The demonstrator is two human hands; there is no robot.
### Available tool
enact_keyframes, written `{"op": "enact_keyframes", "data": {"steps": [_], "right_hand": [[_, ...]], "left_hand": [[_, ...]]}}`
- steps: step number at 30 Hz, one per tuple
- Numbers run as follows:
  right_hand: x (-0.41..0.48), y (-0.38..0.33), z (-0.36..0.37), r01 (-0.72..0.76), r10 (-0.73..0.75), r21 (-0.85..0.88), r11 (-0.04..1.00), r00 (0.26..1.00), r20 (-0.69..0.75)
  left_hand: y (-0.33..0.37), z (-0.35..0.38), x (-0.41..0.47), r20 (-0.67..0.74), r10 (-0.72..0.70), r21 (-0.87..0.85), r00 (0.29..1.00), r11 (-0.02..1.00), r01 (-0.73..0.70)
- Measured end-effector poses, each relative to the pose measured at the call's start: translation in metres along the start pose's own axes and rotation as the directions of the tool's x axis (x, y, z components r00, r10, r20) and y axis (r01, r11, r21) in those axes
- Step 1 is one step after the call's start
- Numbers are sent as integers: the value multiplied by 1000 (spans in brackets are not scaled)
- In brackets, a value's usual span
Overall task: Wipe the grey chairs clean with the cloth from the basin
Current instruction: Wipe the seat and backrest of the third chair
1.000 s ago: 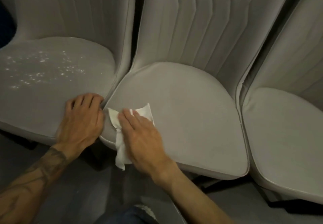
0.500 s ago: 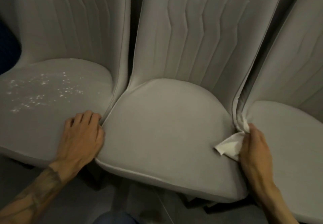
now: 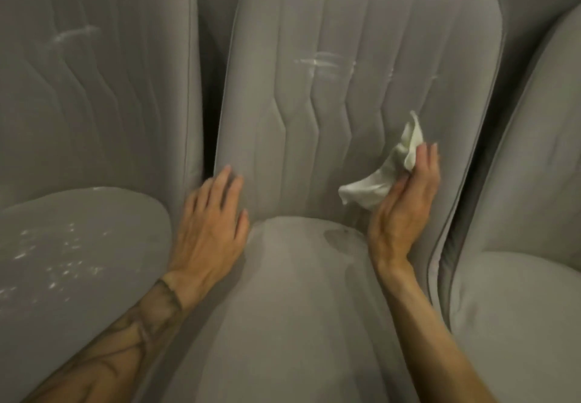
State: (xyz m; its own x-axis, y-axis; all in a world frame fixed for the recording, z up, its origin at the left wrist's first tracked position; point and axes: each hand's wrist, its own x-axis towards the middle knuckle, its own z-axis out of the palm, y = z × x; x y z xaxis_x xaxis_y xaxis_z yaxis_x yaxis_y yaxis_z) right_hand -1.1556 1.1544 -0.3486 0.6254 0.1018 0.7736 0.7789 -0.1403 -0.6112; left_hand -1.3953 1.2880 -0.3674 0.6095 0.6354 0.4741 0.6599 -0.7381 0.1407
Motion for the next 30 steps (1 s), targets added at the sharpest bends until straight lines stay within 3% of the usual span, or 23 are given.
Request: {"op": "enact_keyframes", "data": {"steps": [3, 6, 8, 15, 18, 23, 26, 28, 30], "right_hand": [[29, 16, 21, 201, -202, -233, 951, 979, 18], [16, 35, 41, 299, -221, -447, 843, 950, 220], [13, 44, 53, 296, -209, -504, 811, 952, 223], [124, 13, 69, 376, -409, -557, 741, 910, 70], [188, -6, 67, 328, -433, -624, 709, 901, -20], [103, 24, 49, 422, -393, -648, 634, 898, 200], [79, 41, 32, 540, -414, -637, 549, 839, 354], [113, 32, 37, 559, -459, -638, 530, 821, 340], [158, 16, 51, 509, -491, -660, 553, 839, 235]], "left_hand": [[-2, -1, 45, -127, 14, 23, 992, 1000, -11], [-5, -1, 77, -218, 35, 49, 975, 999, -25], [-8, 2, 94, -292, 65, 84, 954, 996, -42], [-24, 1, 151, -435, 185, 220, 881, 971, -95], [-28, 8, 156, -457, 207, 248, 865, 964, -99], [-39, 2, 172, -496, 272, 299, 824, 945, -132], [-43, -1, 174, -473, 303, 335, 827, 930, -150], [-42, 0, 173, -475, 303, 348, 826, 927, -140], [-41, 2, 173, -475, 310, 353, 824, 924, -144]]}}
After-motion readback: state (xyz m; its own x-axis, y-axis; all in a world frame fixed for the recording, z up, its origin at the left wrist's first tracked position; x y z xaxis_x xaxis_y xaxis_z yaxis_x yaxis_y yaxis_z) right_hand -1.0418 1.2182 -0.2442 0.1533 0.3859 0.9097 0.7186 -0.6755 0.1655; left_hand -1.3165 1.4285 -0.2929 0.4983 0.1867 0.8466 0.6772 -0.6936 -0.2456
